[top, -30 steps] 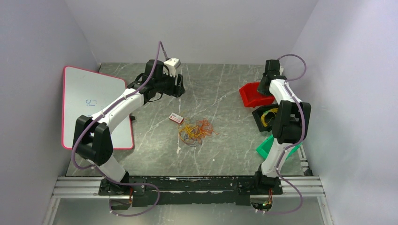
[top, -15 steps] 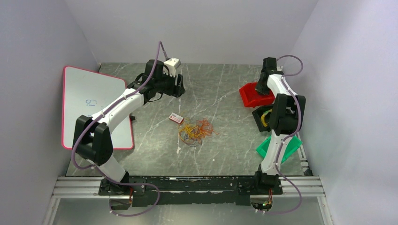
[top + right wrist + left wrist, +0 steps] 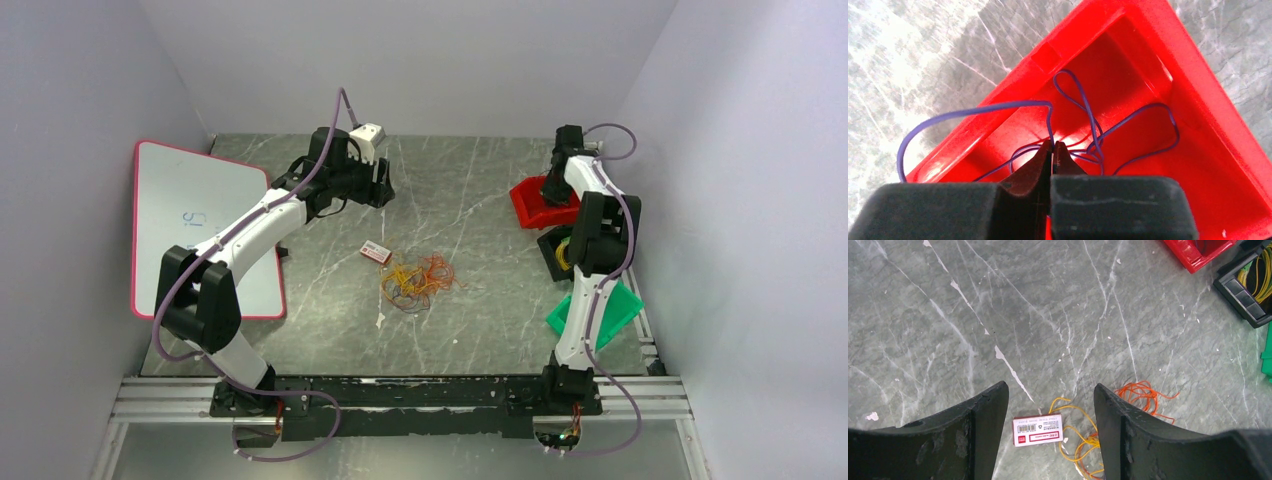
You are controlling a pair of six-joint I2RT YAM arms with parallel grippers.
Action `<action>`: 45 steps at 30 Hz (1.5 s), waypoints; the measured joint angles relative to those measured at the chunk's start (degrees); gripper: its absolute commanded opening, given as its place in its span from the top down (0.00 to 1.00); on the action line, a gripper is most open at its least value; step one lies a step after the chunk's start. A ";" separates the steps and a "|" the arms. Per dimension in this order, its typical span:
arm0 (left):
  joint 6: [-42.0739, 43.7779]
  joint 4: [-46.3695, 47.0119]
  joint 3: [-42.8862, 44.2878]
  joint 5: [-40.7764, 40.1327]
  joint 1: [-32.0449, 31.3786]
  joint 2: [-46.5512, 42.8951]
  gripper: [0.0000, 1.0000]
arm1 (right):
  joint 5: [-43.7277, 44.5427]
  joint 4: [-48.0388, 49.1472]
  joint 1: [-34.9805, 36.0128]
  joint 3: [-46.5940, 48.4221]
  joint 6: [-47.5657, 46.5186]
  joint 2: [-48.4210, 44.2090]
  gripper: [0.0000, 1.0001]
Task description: Untangle the cables
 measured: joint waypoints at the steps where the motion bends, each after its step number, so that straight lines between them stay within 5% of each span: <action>1: 0.00 0.00 0.00 0.00 0.00 0.00 0.32 | -0.04 -0.04 0.00 0.13 -0.02 0.39 1.00; 18: 0.04 -0.39 0.00 -0.02 0.00 0.00 0.32 | -0.17 -0.17 0.00 0.39 -0.44 -1.77 0.54; 32: 0.04 -0.42 0.00 0.00 0.00 0.00 0.32 | -0.72 0.00 0.00 -1.05 -2.36 -9.77 0.53; 45: 0.04 -0.42 0.02 0.00 0.00 0.00 0.32 | -12.63 2.40 0.31 -2.19 -9.46 -11.78 0.56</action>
